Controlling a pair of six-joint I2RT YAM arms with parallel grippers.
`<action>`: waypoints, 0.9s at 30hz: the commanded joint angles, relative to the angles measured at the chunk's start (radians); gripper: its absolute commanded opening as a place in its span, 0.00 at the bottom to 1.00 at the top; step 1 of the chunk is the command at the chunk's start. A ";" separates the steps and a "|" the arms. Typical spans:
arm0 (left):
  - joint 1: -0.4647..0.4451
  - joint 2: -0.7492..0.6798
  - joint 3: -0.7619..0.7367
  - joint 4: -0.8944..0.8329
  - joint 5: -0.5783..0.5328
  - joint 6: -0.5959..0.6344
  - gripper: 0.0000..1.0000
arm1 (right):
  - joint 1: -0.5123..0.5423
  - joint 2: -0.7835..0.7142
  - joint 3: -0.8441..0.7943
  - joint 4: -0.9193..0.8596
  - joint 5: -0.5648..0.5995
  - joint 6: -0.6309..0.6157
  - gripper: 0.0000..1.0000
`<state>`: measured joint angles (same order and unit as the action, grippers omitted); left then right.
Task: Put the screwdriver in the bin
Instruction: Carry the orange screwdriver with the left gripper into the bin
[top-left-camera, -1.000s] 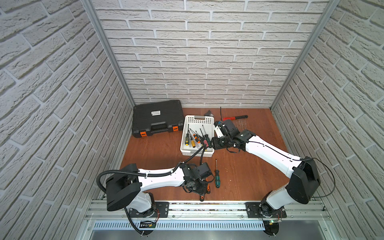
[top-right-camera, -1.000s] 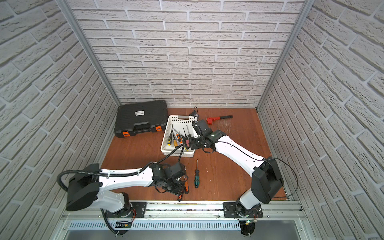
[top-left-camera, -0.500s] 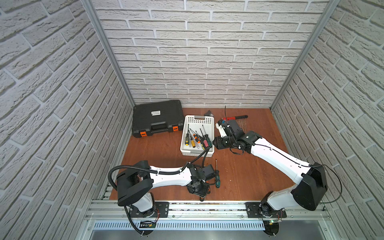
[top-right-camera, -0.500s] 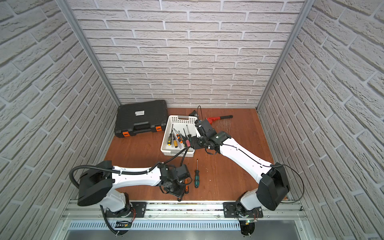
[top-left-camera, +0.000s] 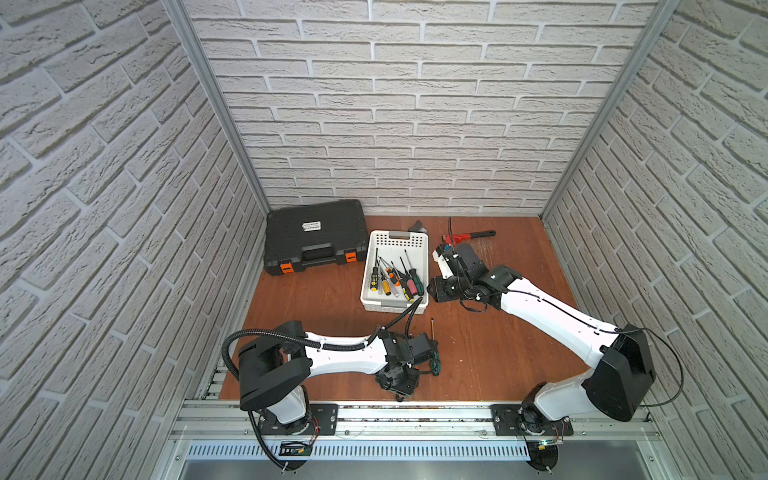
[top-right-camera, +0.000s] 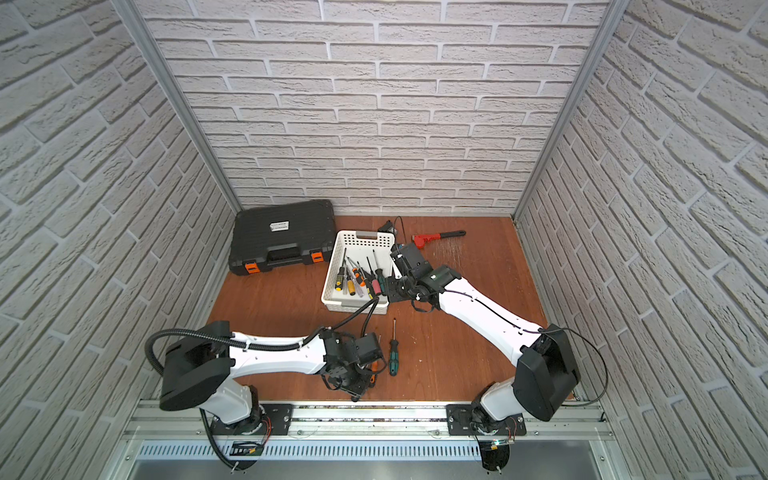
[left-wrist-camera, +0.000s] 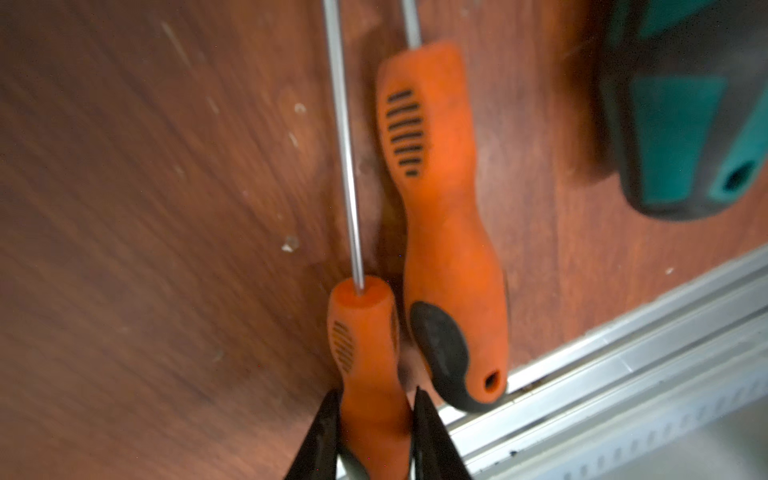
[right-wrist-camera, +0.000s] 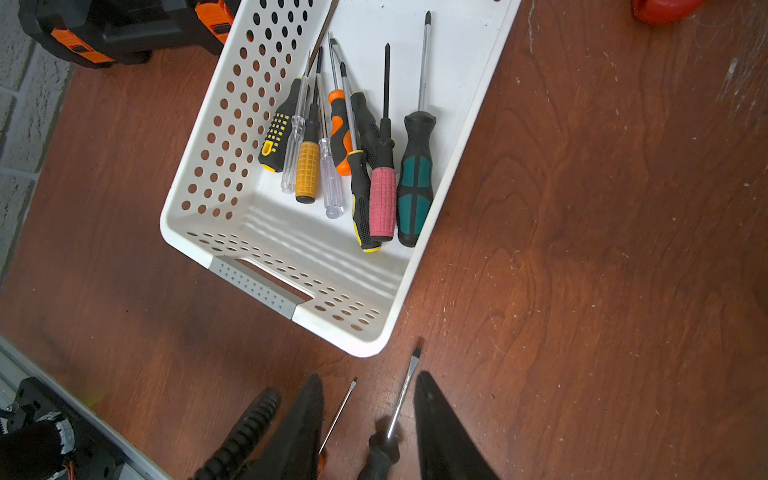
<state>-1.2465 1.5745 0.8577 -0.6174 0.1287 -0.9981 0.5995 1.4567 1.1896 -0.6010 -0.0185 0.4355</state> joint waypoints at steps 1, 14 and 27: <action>-0.013 -0.094 -0.036 -0.088 -0.110 -0.099 0.04 | -0.003 -0.039 0.000 0.037 0.016 0.008 0.39; 0.142 -0.342 0.229 -0.369 -0.226 -0.002 0.05 | -0.006 -0.015 0.035 0.078 0.007 0.013 0.38; 0.644 0.103 0.659 -0.266 -0.062 0.371 0.08 | -0.010 -0.059 0.087 -0.029 0.065 -0.062 0.39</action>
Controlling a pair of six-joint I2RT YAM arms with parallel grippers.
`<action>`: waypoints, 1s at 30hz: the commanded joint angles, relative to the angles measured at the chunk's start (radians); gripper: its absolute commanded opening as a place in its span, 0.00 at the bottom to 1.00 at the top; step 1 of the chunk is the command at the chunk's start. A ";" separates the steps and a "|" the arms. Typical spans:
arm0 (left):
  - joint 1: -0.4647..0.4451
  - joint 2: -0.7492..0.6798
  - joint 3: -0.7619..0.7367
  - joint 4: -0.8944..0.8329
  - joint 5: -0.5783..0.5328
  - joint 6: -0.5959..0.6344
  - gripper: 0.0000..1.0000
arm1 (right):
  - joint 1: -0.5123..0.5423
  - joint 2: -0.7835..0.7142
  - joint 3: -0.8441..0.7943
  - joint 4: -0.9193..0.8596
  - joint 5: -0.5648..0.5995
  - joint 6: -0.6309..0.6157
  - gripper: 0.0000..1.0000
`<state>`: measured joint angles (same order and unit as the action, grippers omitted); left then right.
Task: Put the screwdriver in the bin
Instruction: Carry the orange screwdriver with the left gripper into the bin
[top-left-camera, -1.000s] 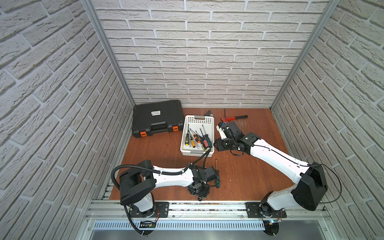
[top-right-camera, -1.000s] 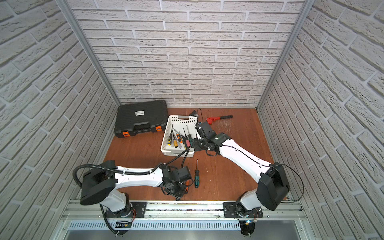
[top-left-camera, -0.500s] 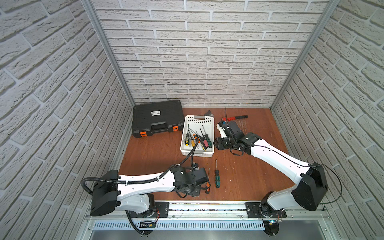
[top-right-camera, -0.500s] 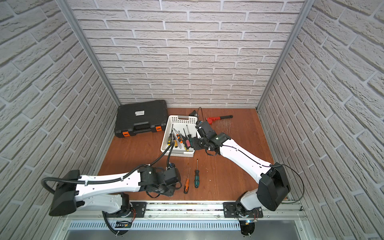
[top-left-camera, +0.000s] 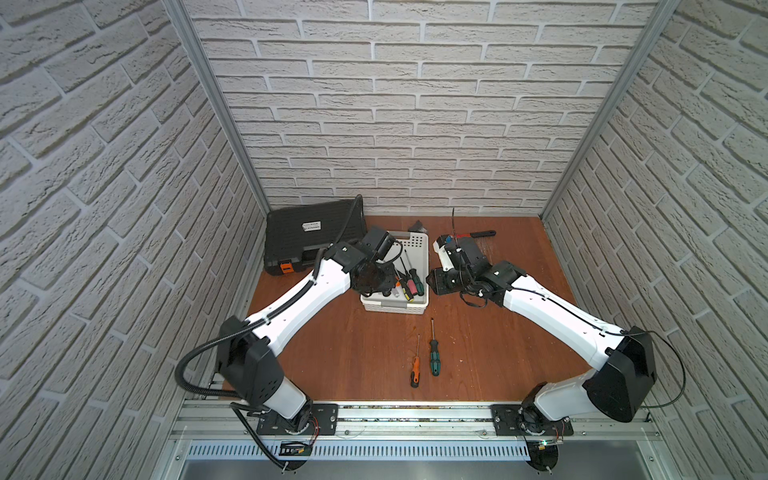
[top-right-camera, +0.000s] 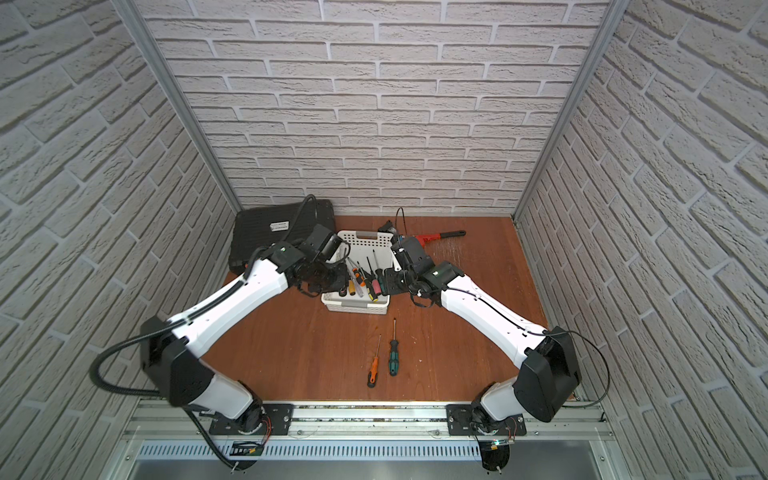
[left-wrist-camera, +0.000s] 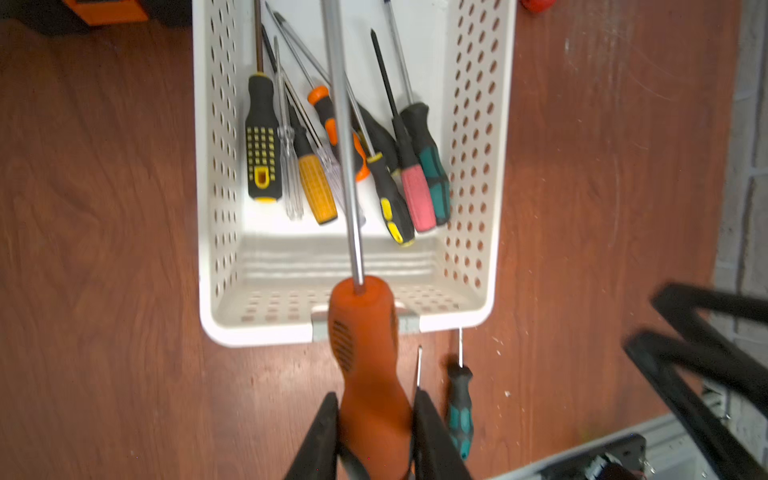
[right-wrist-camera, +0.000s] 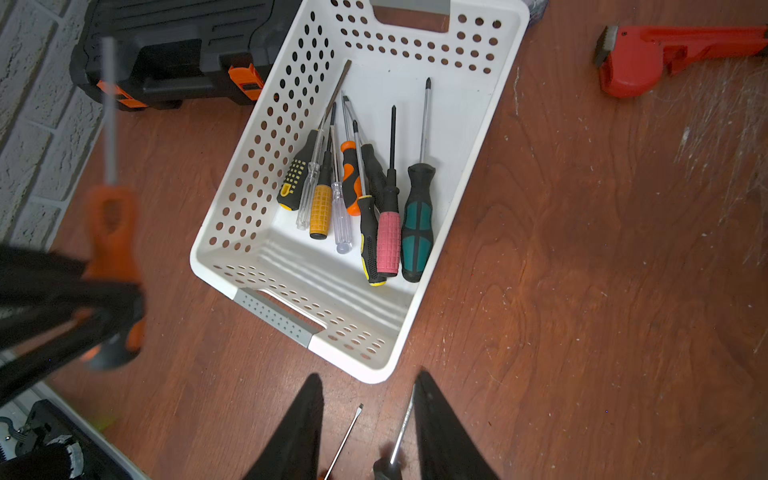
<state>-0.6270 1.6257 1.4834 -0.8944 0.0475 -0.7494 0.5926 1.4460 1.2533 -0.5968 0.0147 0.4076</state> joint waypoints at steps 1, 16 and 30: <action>0.036 0.085 0.043 0.033 0.028 0.134 0.08 | -0.004 -0.057 0.024 -0.043 0.040 -0.042 0.39; 0.082 0.379 0.122 0.146 0.114 0.152 0.08 | -0.001 -0.070 -0.033 -0.060 -0.038 -0.024 0.40; 0.084 0.412 0.120 0.181 0.108 0.133 0.36 | -0.001 -0.075 -0.042 -0.065 -0.049 -0.032 0.40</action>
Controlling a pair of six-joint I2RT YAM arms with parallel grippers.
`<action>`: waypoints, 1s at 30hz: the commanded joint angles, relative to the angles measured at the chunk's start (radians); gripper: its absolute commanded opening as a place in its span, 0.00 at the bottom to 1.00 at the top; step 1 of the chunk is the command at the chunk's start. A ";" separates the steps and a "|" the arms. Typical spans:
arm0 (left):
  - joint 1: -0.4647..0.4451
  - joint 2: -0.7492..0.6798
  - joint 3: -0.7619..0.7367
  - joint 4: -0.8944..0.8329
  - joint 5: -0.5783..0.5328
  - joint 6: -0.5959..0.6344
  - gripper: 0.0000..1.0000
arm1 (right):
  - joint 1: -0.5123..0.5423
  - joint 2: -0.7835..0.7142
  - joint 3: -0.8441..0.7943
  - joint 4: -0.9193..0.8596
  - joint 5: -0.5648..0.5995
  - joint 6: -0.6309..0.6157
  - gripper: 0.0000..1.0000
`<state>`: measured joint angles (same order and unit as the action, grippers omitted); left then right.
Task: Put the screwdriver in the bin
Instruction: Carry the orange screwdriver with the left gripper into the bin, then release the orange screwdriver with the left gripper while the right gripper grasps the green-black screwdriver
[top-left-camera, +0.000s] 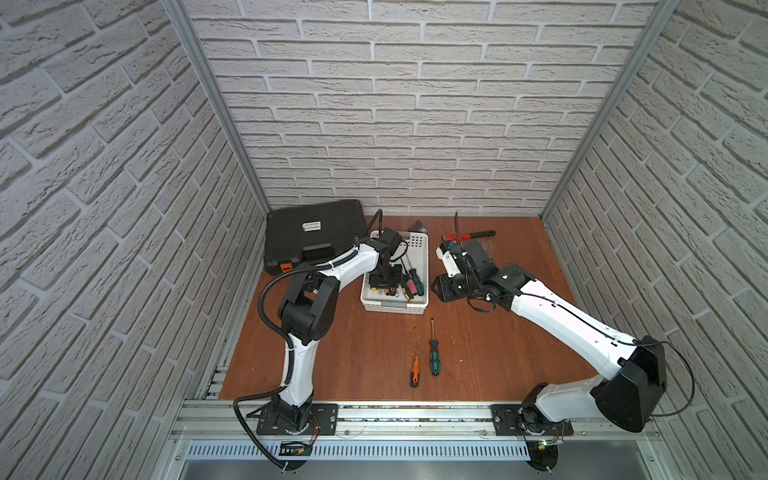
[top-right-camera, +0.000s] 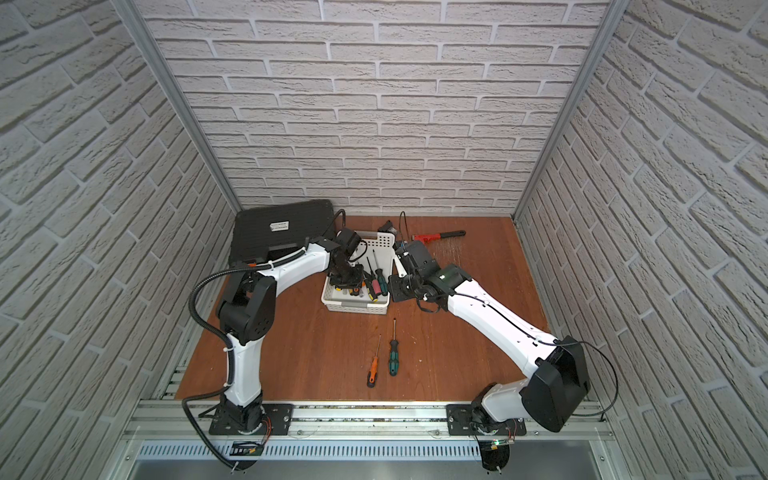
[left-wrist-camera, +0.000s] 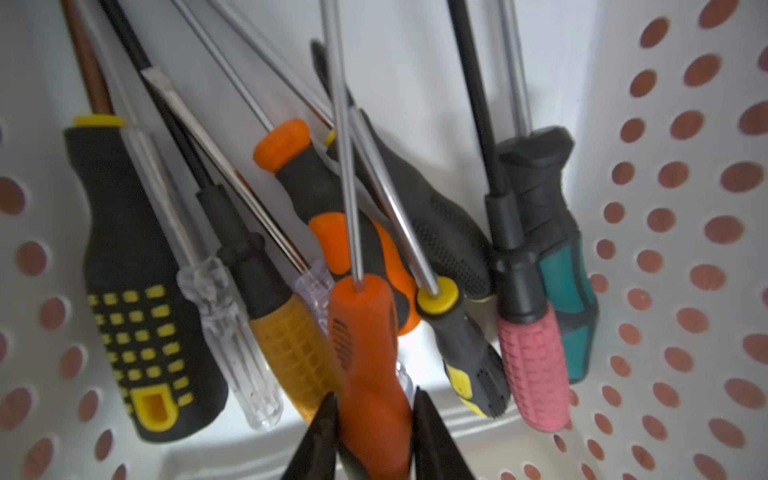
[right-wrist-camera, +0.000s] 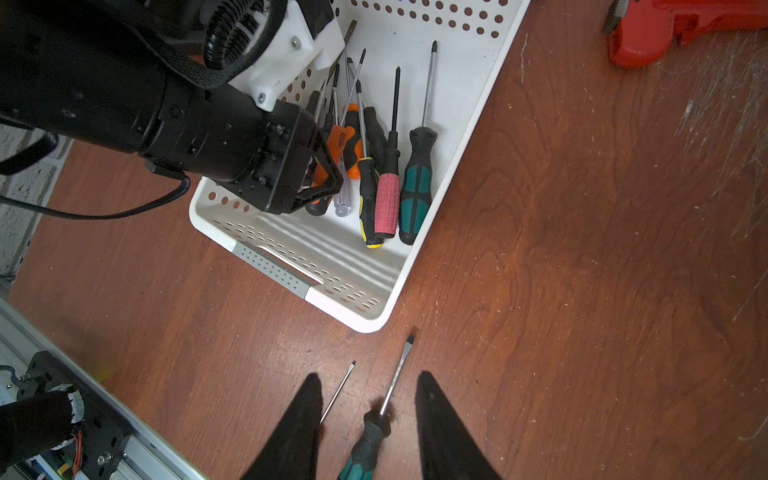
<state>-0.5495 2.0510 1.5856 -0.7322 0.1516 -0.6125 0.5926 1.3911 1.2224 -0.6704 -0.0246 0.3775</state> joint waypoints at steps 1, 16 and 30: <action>0.006 -0.020 0.019 0.014 -0.002 0.001 0.37 | -0.001 -0.017 -0.010 0.008 -0.011 -0.003 0.40; -0.013 -0.375 -0.188 0.133 -0.014 0.019 0.41 | 0.009 -0.077 -0.105 0.032 0.003 0.073 0.39; -0.262 -0.802 -0.646 0.273 -0.271 -0.020 0.47 | 0.184 -0.232 -0.398 0.026 0.075 0.303 0.45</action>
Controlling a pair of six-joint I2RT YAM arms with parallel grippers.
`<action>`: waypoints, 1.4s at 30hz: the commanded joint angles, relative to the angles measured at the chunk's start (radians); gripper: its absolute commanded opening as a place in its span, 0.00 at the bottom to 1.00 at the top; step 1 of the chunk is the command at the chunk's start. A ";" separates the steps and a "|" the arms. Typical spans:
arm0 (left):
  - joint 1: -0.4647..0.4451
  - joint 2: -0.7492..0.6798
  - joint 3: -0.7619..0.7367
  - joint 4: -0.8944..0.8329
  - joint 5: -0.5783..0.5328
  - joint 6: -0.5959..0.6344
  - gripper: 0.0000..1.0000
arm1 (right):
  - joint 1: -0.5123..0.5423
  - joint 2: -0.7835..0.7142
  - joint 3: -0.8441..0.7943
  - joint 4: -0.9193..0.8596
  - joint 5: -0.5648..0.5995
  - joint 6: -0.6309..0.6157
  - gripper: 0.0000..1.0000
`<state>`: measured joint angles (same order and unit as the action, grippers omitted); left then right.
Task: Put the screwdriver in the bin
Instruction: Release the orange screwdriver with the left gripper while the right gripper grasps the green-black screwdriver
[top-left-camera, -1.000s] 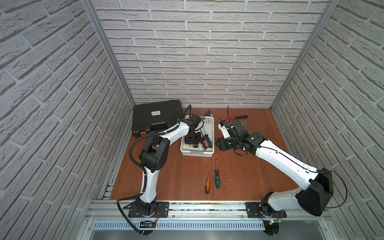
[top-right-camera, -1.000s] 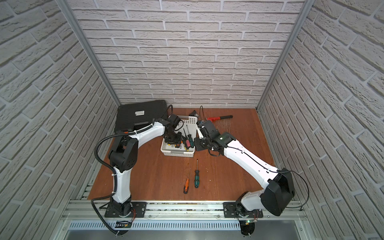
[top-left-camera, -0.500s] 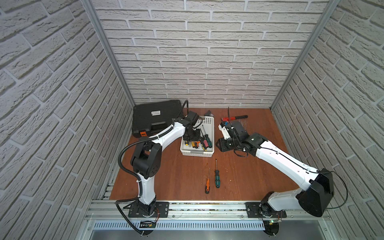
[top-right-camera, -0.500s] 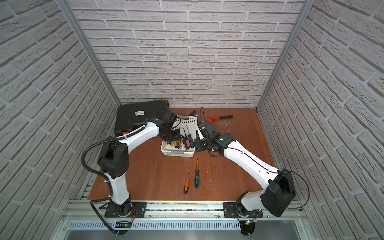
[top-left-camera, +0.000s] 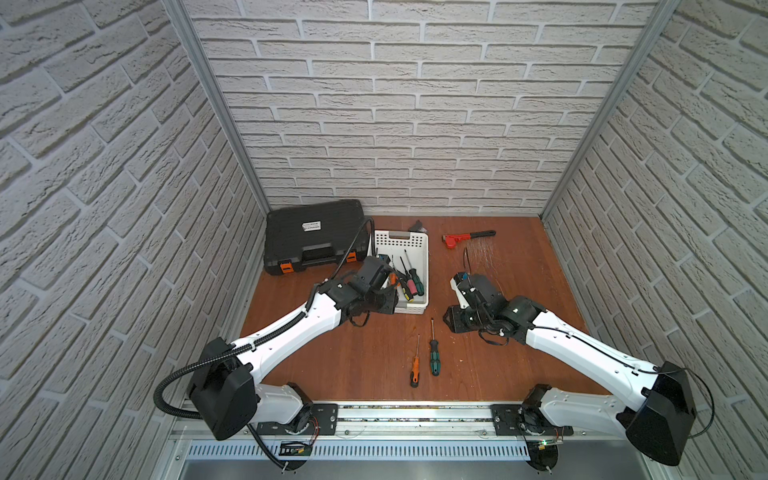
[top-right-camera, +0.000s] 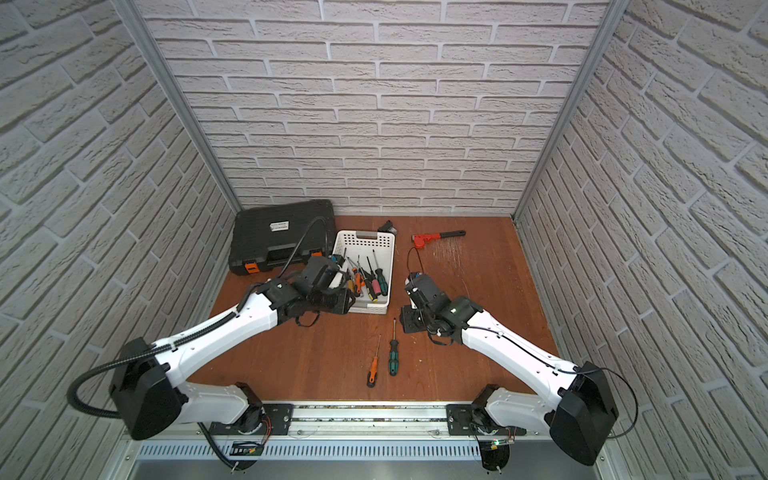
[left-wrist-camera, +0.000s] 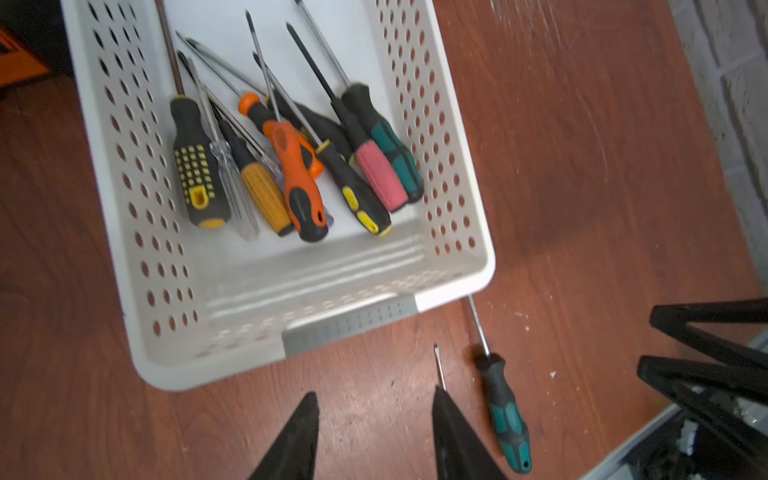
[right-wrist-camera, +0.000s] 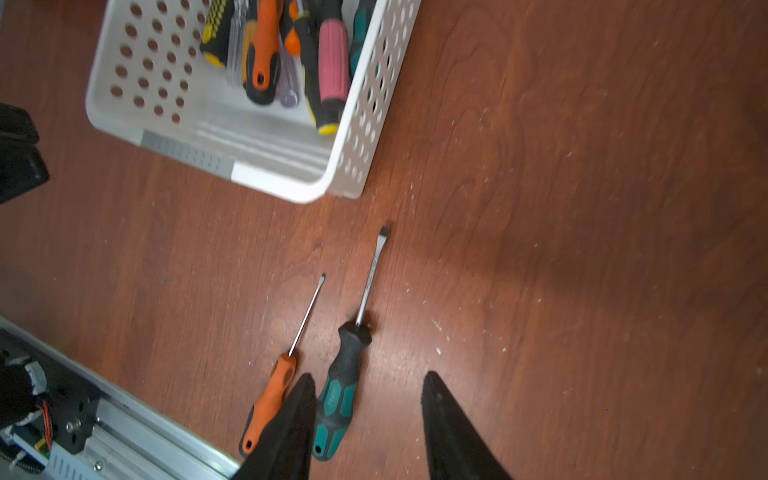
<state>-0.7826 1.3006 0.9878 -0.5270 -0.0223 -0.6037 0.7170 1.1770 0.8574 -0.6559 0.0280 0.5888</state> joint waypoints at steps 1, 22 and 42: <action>-0.051 -0.071 -0.073 0.071 -0.113 -0.043 0.47 | 0.088 -0.018 -0.047 0.007 0.035 0.120 0.45; -0.173 -0.214 -0.279 0.098 -0.278 -0.209 0.49 | 0.216 0.367 0.019 0.084 0.014 0.217 0.50; -0.174 -0.193 -0.250 0.089 -0.295 -0.225 0.49 | 0.219 0.416 -0.049 0.130 0.017 0.241 0.38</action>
<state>-0.9504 1.1011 0.7242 -0.4473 -0.2932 -0.8165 0.9279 1.5791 0.8391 -0.5476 0.0479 0.8158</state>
